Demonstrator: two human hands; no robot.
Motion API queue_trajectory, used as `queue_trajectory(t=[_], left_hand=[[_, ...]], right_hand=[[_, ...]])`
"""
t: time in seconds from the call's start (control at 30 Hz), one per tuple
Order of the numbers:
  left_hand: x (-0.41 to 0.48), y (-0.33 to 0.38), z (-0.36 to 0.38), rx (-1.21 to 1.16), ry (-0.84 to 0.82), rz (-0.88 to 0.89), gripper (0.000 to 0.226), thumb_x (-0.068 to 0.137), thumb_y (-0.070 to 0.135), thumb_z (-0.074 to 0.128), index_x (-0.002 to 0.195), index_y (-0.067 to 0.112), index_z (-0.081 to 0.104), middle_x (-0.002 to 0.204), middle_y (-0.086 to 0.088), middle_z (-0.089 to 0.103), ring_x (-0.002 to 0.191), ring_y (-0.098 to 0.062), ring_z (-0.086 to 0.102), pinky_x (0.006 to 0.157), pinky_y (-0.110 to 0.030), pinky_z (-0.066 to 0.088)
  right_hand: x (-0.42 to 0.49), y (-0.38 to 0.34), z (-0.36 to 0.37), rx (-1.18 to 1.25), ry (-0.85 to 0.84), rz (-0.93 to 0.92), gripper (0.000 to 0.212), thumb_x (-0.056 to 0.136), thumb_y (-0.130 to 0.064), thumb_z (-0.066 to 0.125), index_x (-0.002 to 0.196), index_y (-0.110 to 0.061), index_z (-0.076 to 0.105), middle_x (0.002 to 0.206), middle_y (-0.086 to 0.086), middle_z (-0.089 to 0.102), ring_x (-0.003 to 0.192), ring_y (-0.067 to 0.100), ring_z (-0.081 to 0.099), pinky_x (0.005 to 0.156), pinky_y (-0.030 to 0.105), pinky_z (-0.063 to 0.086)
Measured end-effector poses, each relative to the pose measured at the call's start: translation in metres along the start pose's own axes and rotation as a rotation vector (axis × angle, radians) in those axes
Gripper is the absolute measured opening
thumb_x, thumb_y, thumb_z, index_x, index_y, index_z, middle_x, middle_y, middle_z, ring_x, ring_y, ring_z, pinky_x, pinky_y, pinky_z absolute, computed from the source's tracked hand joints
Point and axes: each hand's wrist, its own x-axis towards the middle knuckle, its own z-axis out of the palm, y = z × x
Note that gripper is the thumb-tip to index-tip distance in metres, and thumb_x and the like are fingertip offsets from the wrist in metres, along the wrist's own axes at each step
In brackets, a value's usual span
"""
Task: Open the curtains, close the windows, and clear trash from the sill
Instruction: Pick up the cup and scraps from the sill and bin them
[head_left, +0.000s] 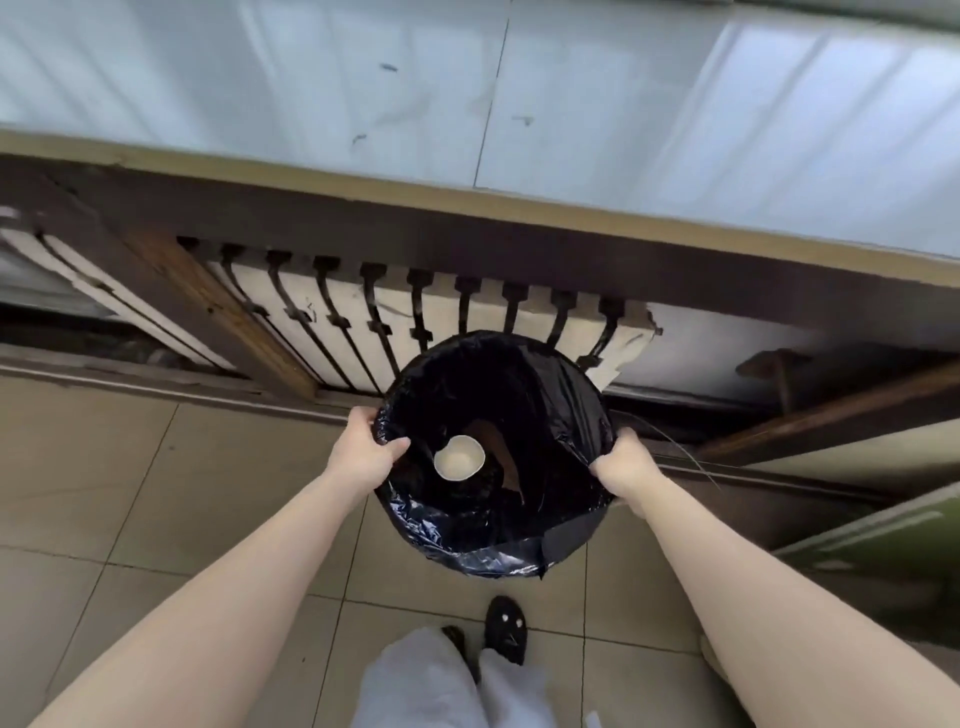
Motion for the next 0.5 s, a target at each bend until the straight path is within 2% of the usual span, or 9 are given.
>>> queue_trajectory(t=[0.07,0.17,0.3,0.4,0.47,0.5], left_hand=[[0.015,-0.023,0.009,-0.007,0.003,-0.031,0.048,0.085,0.023,0.062,0.126,0.01,0.04,0.118,-0.01,0.057,0.107,-0.029,0.055,0.08,-0.03,0.037],[0.036,-0.062,0.028,0.036,-0.014,-0.117,0.047,0.087,0.016,0.051,0.132,0.015,0.039,0.124,-0.011,0.056,0.107,-0.03,0.054,0.077,-0.029,0.037],[0.068,-0.109,0.064,0.054,-0.052,-0.156,0.047,0.087,0.005,0.046,0.133,0.014,0.043,0.125,-0.016,0.056,0.109,-0.034,0.055,0.083,-0.032,0.044],[0.092,-0.132,0.097,-0.061,-0.062,-0.184,0.049,0.087,-0.005,0.044,0.134,0.006,0.042,0.122,-0.024,0.053,0.099,-0.038,0.057,0.086,-0.043,0.05],[0.11,-0.151,0.12,-0.02,-0.033,-0.179,0.049,0.085,-0.007,0.04,0.132,0.006,0.043,0.118,-0.021,0.049,0.095,-0.037,0.056,0.083,-0.04,0.049],[0.118,-0.16,0.131,0.027,-0.021,-0.172,0.049,0.084,-0.006,0.038,0.131,0.007,0.045,0.121,-0.021,0.046,0.099,-0.038,0.053,0.084,-0.039,0.047]], right_hand=[[0.017,0.009,0.026,-0.002,-0.031,0.018,0.041,0.083,-0.002,0.049,0.123,-0.002,0.042,0.119,0.02,0.056,0.108,0.037,0.054,0.087,0.038,0.046],[0.042,0.034,0.062,0.074,-0.092,0.101,0.041,0.085,-0.002,0.045,0.126,-0.005,0.045,0.116,0.016,0.057,0.103,0.036,0.055,0.09,0.047,0.05],[0.078,0.072,0.105,0.181,-0.15,0.173,0.043,0.085,0.004,0.044,0.126,-0.008,0.045,0.112,0.013,0.056,0.101,0.033,0.052,0.09,0.044,0.046],[0.108,0.089,0.13,0.173,-0.165,0.175,0.044,0.084,0.004,0.047,0.126,-0.008,0.042,0.114,0.013,0.053,0.101,0.033,0.051,0.094,0.045,0.044],[0.132,0.101,0.147,0.157,-0.191,0.204,0.039,0.086,0.003,0.047,0.123,-0.009,0.042,0.123,0.013,0.05,0.1,0.031,0.048,0.093,0.043,0.044],[0.144,0.107,0.154,0.149,-0.196,0.217,0.038,0.086,0.002,0.047,0.122,-0.01,0.043,0.125,0.013,0.049,0.101,0.03,0.047,0.092,0.043,0.045]])
